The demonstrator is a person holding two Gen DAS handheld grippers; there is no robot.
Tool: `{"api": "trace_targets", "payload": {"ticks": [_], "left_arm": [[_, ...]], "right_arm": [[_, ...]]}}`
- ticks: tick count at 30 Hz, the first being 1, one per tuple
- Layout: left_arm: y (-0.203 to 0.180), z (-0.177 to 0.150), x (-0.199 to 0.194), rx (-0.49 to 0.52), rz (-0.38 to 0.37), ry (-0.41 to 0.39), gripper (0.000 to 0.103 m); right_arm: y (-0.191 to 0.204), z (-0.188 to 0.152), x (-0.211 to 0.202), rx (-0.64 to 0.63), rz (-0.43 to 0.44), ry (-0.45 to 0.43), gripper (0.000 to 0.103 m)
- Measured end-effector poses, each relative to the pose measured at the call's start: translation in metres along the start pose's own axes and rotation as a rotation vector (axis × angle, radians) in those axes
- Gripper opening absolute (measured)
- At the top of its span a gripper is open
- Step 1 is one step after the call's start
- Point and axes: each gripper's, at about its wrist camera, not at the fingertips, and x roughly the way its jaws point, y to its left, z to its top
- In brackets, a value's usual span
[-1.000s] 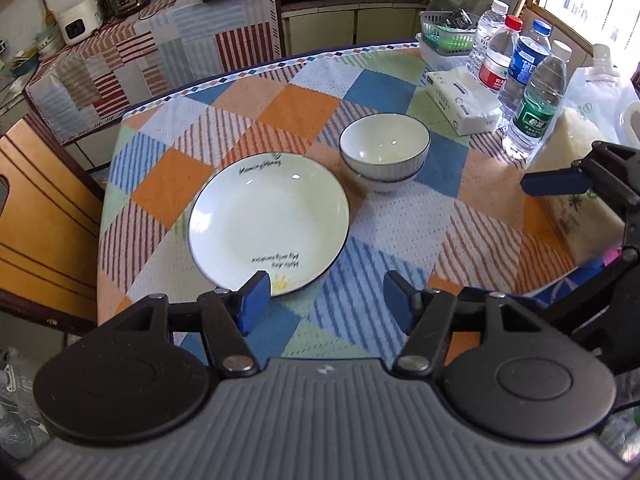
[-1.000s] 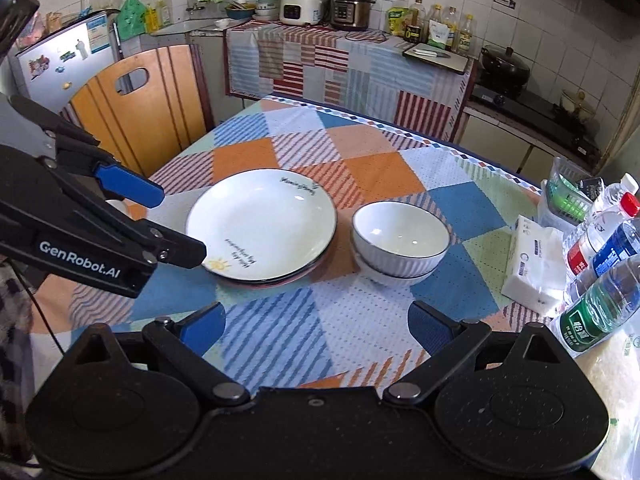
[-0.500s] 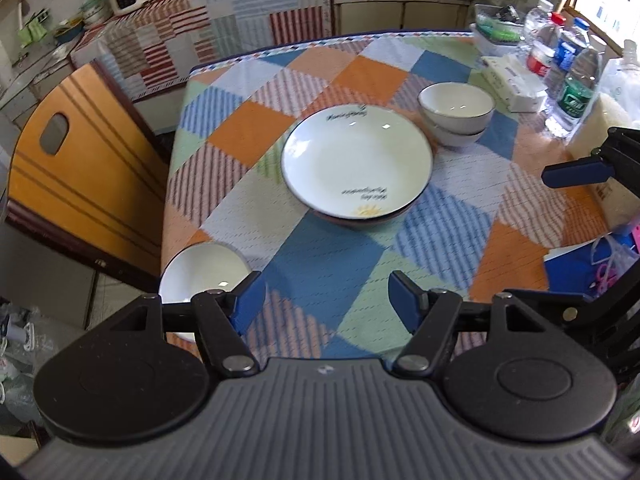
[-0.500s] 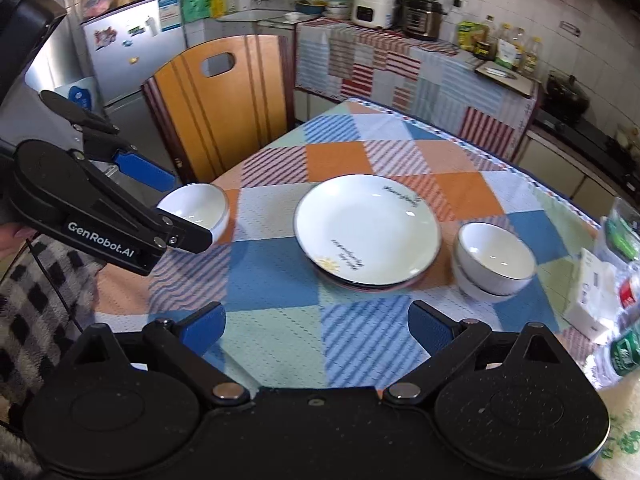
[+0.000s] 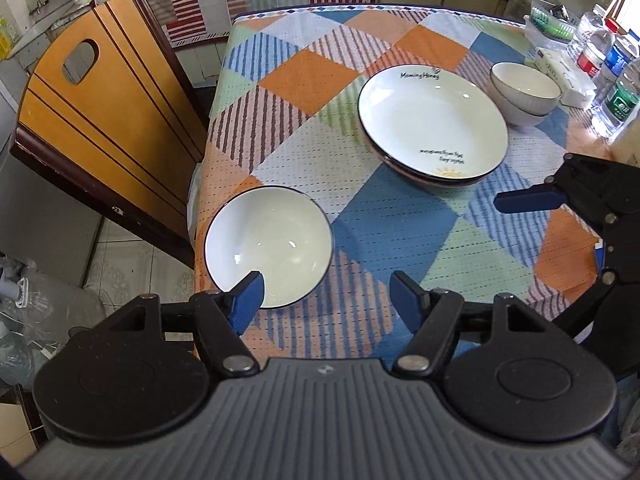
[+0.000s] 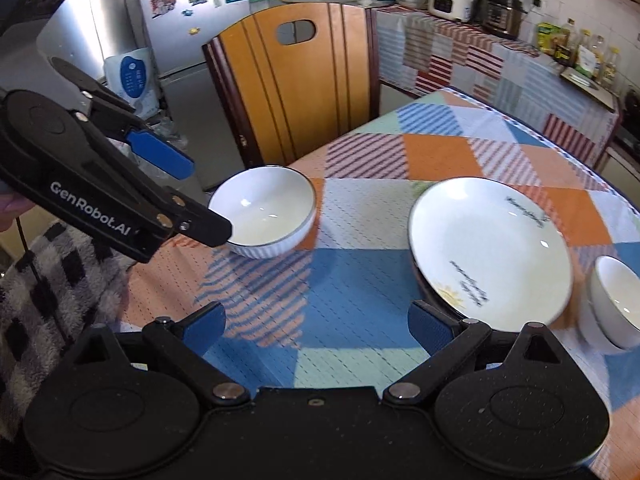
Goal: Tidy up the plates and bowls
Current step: 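Reach both grippers to the third white bowl and grip its rim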
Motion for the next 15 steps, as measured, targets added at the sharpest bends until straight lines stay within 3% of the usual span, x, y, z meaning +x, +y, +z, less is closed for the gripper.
{"api": "trace_targets", "payload": {"ticks": [6, 15], "left_arm": [[0.027, 0.001, 0.023, -0.029, 0.021, 0.023, 0.069], [0.062, 0.002, 0.07, -0.059, 0.04, 0.084, 0.068]], "right_arm": [[0.011, 0.01, 0.043, -0.039, 0.018, 0.013, 0.099], [0.029, 0.011, 0.1, -0.096, 0.027, -0.037, 0.099]]}}
